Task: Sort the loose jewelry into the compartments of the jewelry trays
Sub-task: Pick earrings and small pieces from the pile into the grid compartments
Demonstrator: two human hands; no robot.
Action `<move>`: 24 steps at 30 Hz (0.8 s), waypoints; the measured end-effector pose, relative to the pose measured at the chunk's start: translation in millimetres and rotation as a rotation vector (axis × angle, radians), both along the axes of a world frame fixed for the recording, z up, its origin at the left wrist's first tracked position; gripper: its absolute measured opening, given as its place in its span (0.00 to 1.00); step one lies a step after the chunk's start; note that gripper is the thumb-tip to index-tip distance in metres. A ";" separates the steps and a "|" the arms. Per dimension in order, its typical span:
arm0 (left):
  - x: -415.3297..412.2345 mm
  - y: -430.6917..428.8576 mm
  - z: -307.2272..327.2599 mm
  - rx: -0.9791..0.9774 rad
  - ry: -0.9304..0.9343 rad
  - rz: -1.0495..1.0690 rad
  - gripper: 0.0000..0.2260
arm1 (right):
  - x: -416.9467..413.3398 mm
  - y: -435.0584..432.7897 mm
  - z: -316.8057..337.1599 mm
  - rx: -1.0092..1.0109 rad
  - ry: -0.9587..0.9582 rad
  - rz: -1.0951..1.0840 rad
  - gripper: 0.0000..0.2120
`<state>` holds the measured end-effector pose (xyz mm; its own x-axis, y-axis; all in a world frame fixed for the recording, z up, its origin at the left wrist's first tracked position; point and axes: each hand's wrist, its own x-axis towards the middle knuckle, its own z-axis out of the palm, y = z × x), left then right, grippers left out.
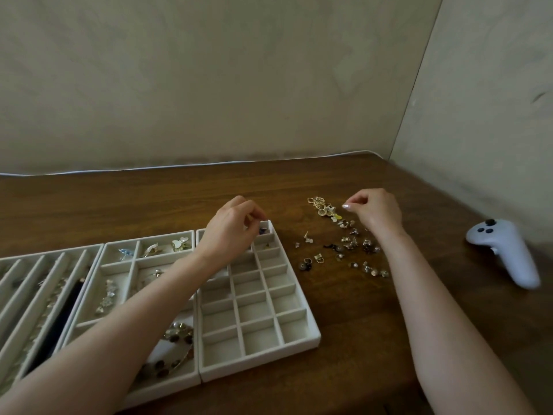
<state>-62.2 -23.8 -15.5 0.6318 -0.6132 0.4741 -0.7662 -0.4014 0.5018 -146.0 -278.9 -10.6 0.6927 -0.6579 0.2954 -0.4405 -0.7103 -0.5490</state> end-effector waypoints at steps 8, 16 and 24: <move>0.3 1.8 -0.5 -0.016 0.012 -0.002 0.06 | 15.5 6.5 -17.0 -0.105 0.126 0.043 0.10; 1.3 1.0 -1.7 -0.017 -0.005 -0.012 0.06 | 16.2 4.9 -11.7 0.079 0.167 0.130 0.07; 1.9 0.7 2.0 -0.029 -0.036 0.016 0.06 | 7.8 5.6 -2.7 0.257 -0.100 0.128 0.02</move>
